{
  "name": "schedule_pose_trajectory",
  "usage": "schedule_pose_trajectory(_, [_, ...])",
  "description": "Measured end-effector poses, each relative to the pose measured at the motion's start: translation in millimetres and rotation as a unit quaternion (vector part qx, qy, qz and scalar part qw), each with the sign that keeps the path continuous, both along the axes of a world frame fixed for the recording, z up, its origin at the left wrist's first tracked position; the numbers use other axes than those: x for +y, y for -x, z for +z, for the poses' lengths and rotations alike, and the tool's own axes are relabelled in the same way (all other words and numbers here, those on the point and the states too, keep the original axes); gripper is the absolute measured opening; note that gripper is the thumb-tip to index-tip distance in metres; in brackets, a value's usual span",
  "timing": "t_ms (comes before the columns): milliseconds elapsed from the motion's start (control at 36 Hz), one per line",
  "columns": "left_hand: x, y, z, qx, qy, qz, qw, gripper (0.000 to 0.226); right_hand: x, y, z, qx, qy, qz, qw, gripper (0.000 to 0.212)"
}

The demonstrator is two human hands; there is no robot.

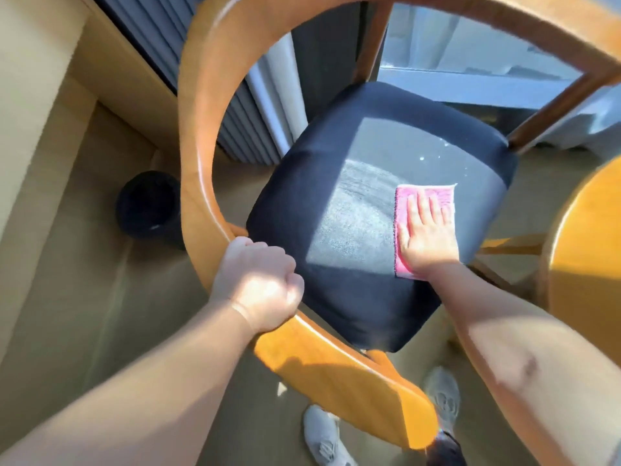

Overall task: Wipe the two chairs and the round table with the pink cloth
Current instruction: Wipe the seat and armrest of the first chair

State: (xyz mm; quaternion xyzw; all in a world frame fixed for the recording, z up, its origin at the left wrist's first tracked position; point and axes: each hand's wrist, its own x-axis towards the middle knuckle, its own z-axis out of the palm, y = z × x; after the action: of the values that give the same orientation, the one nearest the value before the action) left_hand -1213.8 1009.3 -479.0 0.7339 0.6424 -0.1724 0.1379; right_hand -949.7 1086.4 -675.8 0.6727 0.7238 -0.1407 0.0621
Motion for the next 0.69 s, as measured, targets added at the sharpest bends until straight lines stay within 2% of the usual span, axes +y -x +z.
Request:
schedule_pose_trajectory(56, [-1,-1,-1,-0.004,0.002,0.003,1.0,0.038,-9,-12,-11,-0.007,-0.025,-0.016,1.0,0.071])
schedule_pose_trajectory(83, [-1,-1,-2,-0.008,-0.003,0.005,1.0,0.038,-15,-15,-15,-0.006,0.011,-0.034,0.999,0.072])
schedule_pose_trajectory(167, [-3,1,-4,-0.015,-0.012,0.006,1.0,0.037,-30,-22,-18,-0.014,0.013,-0.083,0.996,0.074])
schedule_pose_trajectory(278, [-4,-1,-3,-0.005,-0.012,0.006,1.0,0.036,-45,-25,-23,0.011,-0.013,-0.128,0.992,0.072])
schedule_pose_trajectory(361, [-5,-1,-3,-0.01,-0.024,0.009,1.0,0.037,-53,-25,-23,0.017,-0.006,-0.156,0.988,0.072])
schedule_pose_trajectory(444, [-5,0,-6,-0.02,-0.025,0.035,0.999,0.035,-56,-25,-27,-0.01,0.032,-0.18,0.983,0.061])
schedule_pose_trajectory(528, [-4,1,-11,-0.028,-0.041,0.057,0.997,0.035,-55,-24,-31,-0.008,0.038,-0.198,0.979,0.063])
schedule_pose_trajectory(694, [-1,0,-9,-0.024,-0.029,0.051,0.998,0.037,-53,-18,-25,0.048,0.035,-0.248,0.967,0.06])
